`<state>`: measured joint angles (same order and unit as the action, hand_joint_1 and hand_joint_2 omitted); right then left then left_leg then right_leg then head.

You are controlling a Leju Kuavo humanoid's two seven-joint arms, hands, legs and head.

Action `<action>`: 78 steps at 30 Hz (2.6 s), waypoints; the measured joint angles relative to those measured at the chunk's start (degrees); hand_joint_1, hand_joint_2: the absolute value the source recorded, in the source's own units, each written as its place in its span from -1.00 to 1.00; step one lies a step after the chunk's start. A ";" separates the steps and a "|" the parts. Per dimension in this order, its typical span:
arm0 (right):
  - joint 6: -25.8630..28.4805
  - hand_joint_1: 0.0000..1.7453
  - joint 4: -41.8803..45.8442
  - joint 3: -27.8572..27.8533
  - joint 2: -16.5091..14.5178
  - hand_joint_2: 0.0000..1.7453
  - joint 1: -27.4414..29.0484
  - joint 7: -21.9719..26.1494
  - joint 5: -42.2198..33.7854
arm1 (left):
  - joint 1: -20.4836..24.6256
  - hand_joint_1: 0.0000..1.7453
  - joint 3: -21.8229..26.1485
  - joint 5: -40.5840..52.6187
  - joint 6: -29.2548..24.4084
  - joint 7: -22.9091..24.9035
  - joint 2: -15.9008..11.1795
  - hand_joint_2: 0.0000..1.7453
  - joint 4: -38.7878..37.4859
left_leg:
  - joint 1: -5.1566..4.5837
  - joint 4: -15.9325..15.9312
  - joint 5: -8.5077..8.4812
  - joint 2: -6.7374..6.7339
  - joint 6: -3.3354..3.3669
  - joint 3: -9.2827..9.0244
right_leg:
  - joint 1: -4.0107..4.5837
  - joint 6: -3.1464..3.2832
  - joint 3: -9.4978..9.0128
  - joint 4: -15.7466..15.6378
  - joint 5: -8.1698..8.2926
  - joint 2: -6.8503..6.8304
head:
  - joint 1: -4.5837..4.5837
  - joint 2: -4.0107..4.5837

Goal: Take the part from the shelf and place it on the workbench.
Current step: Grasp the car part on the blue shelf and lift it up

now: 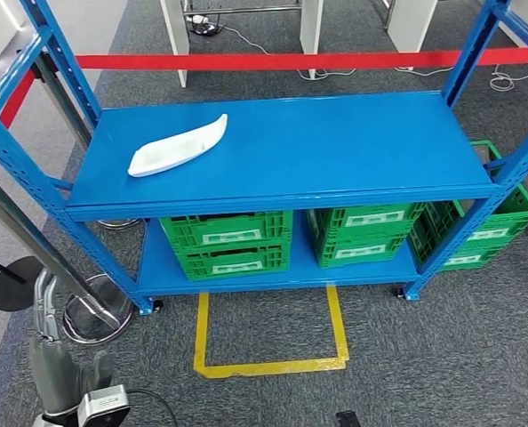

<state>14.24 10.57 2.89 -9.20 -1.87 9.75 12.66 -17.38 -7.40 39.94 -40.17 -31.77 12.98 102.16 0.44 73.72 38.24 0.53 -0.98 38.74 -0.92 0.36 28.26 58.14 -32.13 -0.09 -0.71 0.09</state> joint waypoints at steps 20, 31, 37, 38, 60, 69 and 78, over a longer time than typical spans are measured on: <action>1.10 -1.00 -0.40 -0.01 -1.42 -1.00 -0.50 -0.04 -0.65 | -0.34 -1.00 -0.91 2.16 0.07 1.10 -1.10 -1.00 -0.23 | -0.56 -14.34 -7.29 0.51 3.15 -9.16 | 0.35 -2.00 7.58 2.32 3.65 0.05 | 0.12 0.00; 0.70 -1.00 -0.40 -0.04 -1.68 -1.00 -0.77 0.09 -0.41 | -0.02 -1.00 -1.66 7.50 0.76 3.87 -2.10 -1.00 -0.65 | 0.40 -0.87 -2.84 0.13 -0.18 -1.32 | 0.06 0.15 4.03 -0.06 3.99 0.04 | 0.69 0.00; -0.08 -1.00 -0.40 -0.07 -1.84 -1.00 -0.97 -0.06 0.02 | 0.81 -1.00 -1.99 10.53 1.55 5.80 -3.01 -1.00 -1.17 | 0.06 -13.81 -9.97 -0.33 0.89 -4.88 | 0.15 -1.48 2.83 0.06 2.68 0.03 | 0.73 0.00; -0.16 -1.00 -0.40 -0.07 -1.84 -1.00 -1.00 -0.08 0.09 | 0.93 -1.00 -2.10 11.00 1.60 6.21 -3.13 -1.00 -1.22 | 0.08 -13.97 -10.54 -0.32 1.37 -4.98 | 0.17 -1.85 2.78 -0.01 2.54 -0.02 | 0.70 0.00; -4.74 -1.00 -0.40 -0.03 -0.55 -1.00 -0.97 -0.84 1.82 | 4.99 -1.00 -1.66 20.39 10.33 14.82 -11.17 1.00 -3.61 | 0.13 0.02 -3.44 -0.26 -0.19 0.48 | 0.08 -0.07 3.59 -0.13 3.62 -0.09 | 0.52 0.00; -5.50 -1.00 -0.40 0.02 -0.34 -1.00 -1.09 -1.33 2.98 | 8.88 -1.00 0.97 21.65 13.52 15.58 -16.51 1.00 -5.15 | -0.36 -15.21 -10.85 -0.30 1.84 -6.20 | 0.39 -1.31 4.01 -0.13 3.82 -0.04 | 0.44 0.00; -7.53 -1.00 -0.40 1.20 -0.09 -1.00 -1.26 -3.05 6.27 | 23.16 -1.00 2.32 26.71 17.31 18.88 -20.08 1.00 -15.05 | 0.05 -15.86 -11.77 -0.34 2.92 -5.88 | 0.26 -2.52 10.53 12.47 -0.23 0.03 | -0.05 0.00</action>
<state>6.70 10.16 4.09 -9.29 -3.13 6.70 18.93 5.78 -5.08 66.65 -22.86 -12.89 -7.10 87.11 0.50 57.87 26.47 0.18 1.94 32.86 -0.67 -2.16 38.79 70.61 -32.36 -0.06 -0.77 0.09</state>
